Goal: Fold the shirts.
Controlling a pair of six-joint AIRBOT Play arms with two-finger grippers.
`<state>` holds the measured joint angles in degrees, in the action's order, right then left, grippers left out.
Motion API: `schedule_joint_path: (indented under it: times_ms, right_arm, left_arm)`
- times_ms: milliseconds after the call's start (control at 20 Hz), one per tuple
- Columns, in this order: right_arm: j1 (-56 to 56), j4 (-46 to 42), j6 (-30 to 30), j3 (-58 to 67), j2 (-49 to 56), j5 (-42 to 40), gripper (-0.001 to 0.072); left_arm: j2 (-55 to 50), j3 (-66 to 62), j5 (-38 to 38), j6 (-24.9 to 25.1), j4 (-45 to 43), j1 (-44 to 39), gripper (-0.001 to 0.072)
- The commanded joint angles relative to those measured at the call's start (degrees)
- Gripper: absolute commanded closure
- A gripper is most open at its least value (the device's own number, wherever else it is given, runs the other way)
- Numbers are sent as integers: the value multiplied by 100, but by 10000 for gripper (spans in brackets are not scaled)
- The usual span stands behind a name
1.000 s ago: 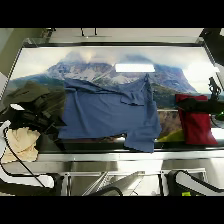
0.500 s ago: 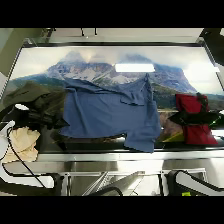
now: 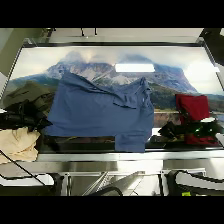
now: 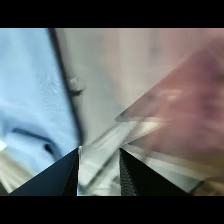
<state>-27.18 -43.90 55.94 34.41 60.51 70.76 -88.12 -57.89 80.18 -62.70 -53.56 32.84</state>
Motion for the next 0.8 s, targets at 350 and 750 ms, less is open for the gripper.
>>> schedule_joint_path:
  times_ms: [350, 750]
  right_arm:
    - [1488, 970, -31, -254, 140, -1196, 432]
    - [1478, 2118, -625, 964, -730, -584, 696]
  left_arm:
    - [-96, -17, 90, 116, 109, -114, 696]
    - [614, -72, 616, 667, 1930, 4, 696]
